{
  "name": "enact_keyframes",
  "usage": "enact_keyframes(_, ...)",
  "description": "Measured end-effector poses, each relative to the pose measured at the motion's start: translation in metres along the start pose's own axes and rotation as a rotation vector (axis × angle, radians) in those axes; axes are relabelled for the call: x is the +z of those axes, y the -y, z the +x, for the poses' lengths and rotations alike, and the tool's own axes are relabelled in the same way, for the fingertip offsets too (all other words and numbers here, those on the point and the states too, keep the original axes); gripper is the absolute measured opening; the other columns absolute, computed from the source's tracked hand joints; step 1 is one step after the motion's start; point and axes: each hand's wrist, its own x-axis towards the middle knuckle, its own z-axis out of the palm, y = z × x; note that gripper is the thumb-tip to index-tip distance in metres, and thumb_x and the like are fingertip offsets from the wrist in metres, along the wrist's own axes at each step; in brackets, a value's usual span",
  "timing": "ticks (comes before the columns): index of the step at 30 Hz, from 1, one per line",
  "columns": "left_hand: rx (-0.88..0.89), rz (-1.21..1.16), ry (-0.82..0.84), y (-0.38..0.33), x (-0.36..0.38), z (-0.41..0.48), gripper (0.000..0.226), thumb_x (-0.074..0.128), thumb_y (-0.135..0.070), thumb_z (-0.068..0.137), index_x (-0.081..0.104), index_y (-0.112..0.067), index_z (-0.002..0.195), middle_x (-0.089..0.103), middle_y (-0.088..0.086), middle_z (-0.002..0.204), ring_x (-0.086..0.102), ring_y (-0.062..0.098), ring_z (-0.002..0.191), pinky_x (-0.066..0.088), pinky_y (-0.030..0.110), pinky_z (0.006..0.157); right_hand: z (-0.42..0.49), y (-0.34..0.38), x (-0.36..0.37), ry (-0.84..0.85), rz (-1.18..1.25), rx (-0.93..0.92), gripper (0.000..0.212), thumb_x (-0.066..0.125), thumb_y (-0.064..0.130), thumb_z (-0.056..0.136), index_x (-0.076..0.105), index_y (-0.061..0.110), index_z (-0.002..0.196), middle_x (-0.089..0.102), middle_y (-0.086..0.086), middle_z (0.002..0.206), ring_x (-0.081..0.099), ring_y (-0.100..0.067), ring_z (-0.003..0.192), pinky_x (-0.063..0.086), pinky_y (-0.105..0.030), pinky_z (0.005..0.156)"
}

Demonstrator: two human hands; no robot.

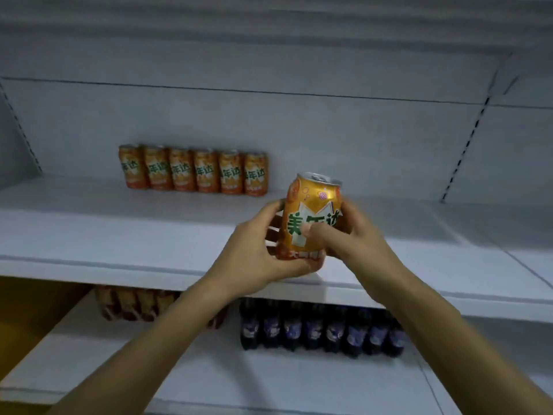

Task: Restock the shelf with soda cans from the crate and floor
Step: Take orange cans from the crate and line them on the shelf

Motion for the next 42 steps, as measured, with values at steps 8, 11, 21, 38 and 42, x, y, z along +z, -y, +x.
enact_keyframes(8,0.034,0.036,-0.013,0.069,-0.032,0.108,0.072,0.088,-0.033,0.063,0.05,-0.035,0.124,0.067,-0.015,0.104,0.065,-0.001,0.092,0.057,0.024,0.078,0.124,-0.012,0.018,-0.141,-0.28,-0.043,0.054,0.084,0.011,0.064,0.056,0.026,0.108,0.069,0.007,0.095,0.067,-0.008,0.089,0.058,-0.031,0.077)
enact_keyframes(11,0.048,0.154,-0.002,0.089,-0.04,0.135,0.054,0.088,-0.034,0.063,0.053,-0.046,0.103,0.066,-0.024,0.092,0.062,-0.013,0.085,0.053,0.014,0.072,0.16,-0.03,0.022,-0.127,-0.311,-0.016,0.048,0.085,0.013,0.059,0.064,0.027,0.099,0.073,0.005,0.091,0.07,-0.009,0.088,0.059,-0.035,0.078)
enact_keyframes(21,0.268,0.654,-0.119,0.139,-0.059,0.183,0.104,0.082,-0.045,0.064,0.031,-0.01,0.147,0.044,0.01,0.143,0.042,0.029,0.132,0.043,0.045,0.103,0.23,-0.069,0.031,-0.233,-0.293,0.051,0.074,0.088,0.01,0.061,0.042,0.014,0.119,0.054,0.009,0.097,0.056,-0.009,0.085,0.046,-0.02,0.068)
enact_keyframes(38,0.485,1.074,-0.017,0.172,-0.078,0.218,0.095,0.087,-0.031,0.054,0.048,-0.005,0.136,0.056,0.016,0.131,0.056,0.035,0.119,0.053,0.046,0.09,0.26,-0.118,0.037,-0.315,-0.574,0.034,0.1,0.089,0.038,0.054,0.039,0.012,0.136,0.055,-0.007,0.126,0.057,-0.025,0.112,0.049,-0.034,0.087)
enact_keyframes(42,0.48,1.108,-0.017,0.171,-0.077,0.222,0.096,0.088,-0.032,0.051,0.05,-0.004,0.134,0.058,0.018,0.128,0.058,0.037,0.115,0.053,0.045,0.086,0.264,-0.117,0.039,-0.327,-0.583,0.07,0.09,0.089,0.03,0.059,0.04,0.008,0.13,0.058,-0.009,0.125,0.058,-0.027,0.111,0.051,-0.037,0.086)
